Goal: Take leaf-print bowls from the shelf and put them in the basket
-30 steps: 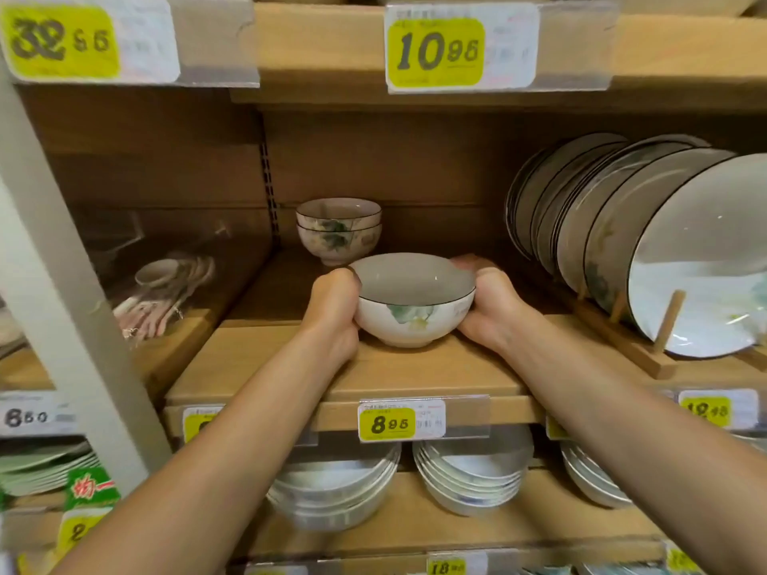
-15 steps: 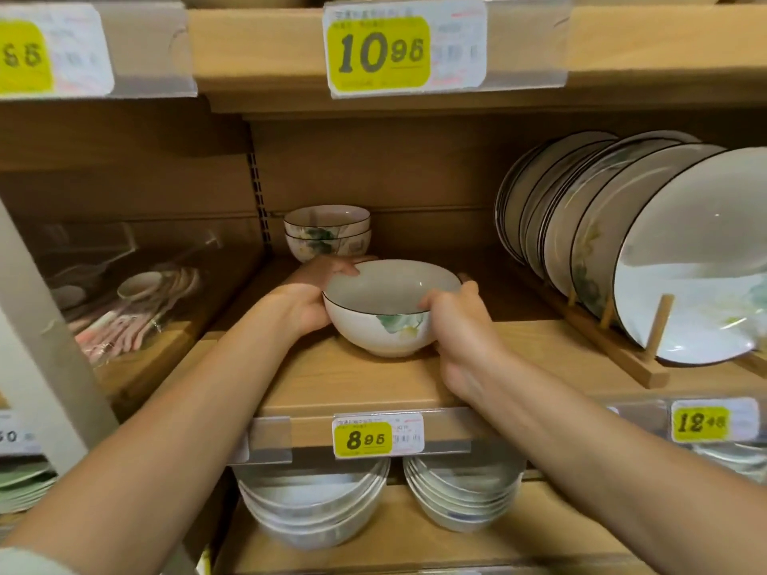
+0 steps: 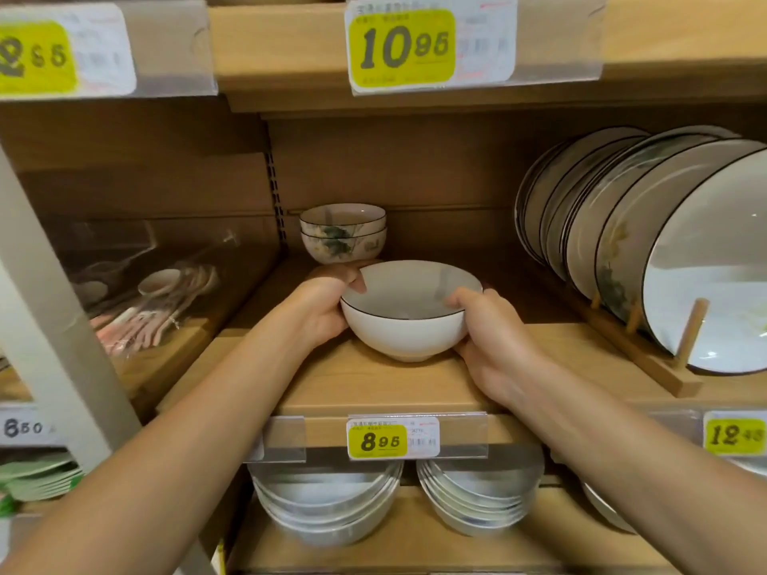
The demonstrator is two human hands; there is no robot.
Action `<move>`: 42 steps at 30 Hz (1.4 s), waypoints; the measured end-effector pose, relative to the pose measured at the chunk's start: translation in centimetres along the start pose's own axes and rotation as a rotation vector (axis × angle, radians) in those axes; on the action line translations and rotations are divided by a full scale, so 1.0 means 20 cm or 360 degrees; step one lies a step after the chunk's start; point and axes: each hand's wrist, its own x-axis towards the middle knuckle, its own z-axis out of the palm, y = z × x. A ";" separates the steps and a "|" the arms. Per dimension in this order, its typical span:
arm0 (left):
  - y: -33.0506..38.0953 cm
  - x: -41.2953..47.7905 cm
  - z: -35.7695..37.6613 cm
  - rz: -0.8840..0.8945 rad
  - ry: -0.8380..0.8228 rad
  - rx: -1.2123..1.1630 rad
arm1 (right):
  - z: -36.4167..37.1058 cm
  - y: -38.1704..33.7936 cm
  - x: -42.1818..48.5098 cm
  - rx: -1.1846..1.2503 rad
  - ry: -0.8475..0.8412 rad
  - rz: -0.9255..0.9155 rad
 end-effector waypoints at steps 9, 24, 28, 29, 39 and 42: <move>0.02 0.01 0.01 -0.0058 0.0043 0.0025 | -0.04 -0.12 0.08 0.0104 0.0040 0.0127; -0.04 -0.05 0.02 0.0020 0.0128 -0.0028 | -0.03 -0.11 0.01 0.0031 0.0017 -0.0022; -0.06 -0.10 0.04 0.0072 0.0140 -0.0124 | 0.02 -0.06 0.04 -0.0082 0.0072 -0.0079; -0.08 -0.12 0.04 0.0081 0.0095 -0.0144 | 0.02 -0.08 0.06 -0.0057 0.0104 -0.0042; -0.08 -0.18 0.08 0.0196 -0.0013 -0.0195 | 0.03 -0.08 0.09 0.0272 -0.0069 0.0076; 0.03 -0.14 0.10 0.0349 0.0049 -0.0165 | 0.10 -0.19 0.13 0.0355 -0.0100 -0.0017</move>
